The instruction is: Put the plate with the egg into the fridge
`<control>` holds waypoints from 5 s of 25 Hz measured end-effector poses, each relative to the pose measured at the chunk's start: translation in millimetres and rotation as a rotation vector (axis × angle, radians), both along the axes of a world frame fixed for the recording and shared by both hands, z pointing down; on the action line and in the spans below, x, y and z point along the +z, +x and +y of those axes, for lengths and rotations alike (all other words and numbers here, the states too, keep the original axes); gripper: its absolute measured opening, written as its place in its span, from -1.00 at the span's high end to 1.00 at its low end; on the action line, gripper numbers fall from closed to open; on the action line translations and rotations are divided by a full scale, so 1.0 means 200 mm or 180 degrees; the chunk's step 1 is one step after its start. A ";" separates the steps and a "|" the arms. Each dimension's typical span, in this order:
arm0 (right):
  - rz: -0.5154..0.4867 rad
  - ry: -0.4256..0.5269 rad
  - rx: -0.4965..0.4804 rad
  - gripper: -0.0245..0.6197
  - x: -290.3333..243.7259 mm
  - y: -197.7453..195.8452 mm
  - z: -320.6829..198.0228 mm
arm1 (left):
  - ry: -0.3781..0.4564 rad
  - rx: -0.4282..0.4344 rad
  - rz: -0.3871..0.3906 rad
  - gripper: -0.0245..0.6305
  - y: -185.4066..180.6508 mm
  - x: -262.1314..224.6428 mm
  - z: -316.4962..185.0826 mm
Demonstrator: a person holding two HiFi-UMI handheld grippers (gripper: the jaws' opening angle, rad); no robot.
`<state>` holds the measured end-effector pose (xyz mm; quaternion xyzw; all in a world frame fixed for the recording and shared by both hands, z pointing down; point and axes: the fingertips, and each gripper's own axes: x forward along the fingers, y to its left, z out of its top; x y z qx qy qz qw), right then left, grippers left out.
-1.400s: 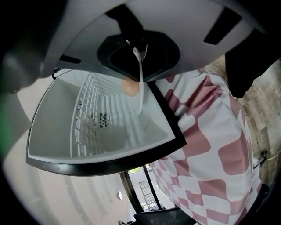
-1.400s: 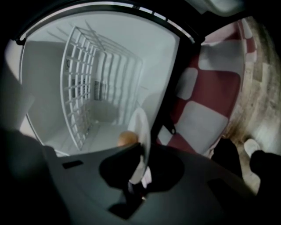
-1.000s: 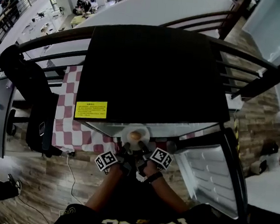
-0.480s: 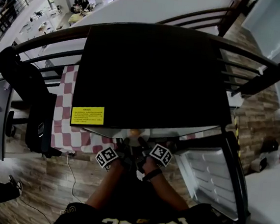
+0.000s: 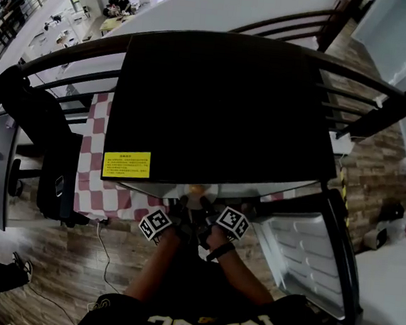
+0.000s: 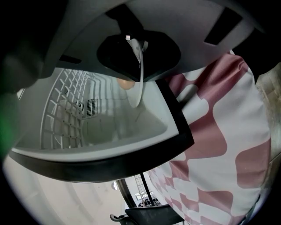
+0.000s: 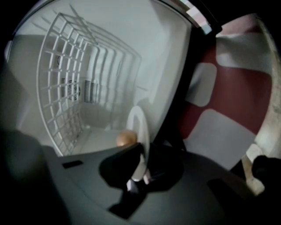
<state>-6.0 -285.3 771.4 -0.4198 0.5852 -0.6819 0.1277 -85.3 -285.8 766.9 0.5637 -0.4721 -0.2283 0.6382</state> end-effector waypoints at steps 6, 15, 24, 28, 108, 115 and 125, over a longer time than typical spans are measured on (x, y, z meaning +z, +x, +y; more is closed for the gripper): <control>0.0087 0.0208 -0.0160 0.80 -0.02 -0.01 0.00 | 0.0014 0.0144 -0.0144 0.82 0.01 -0.01 0.00; 0.0347 0.0610 -0.0440 0.13 -0.06 -0.03 0.02 | 0.0164 0.0292 -0.0139 0.42 0.02 -0.06 0.03; 0.0483 0.0903 -0.0476 -0.01 -0.06 0.12 0.09 | 0.0312 0.0390 -0.0472 0.41 -0.04 -0.07 0.14; 0.0817 0.1126 -0.0606 0.00 -0.07 0.19 0.12 | 0.0446 0.0645 -0.0909 0.41 -0.05 -0.07 0.21; 0.2575 0.1559 -0.1380 0.82 -0.10 0.01 -0.24 | 0.0502 0.1377 -0.2834 0.82 0.03 -0.06 -0.15; 0.2438 0.1545 -0.1312 0.82 -0.16 0.06 -0.11 | 0.0549 0.1373 -0.2806 0.82 0.05 -0.13 -0.04; 0.2362 0.1858 -0.1359 0.82 -0.54 0.15 0.15 | 0.1052 0.1348 -0.3008 0.82 0.07 -0.50 0.20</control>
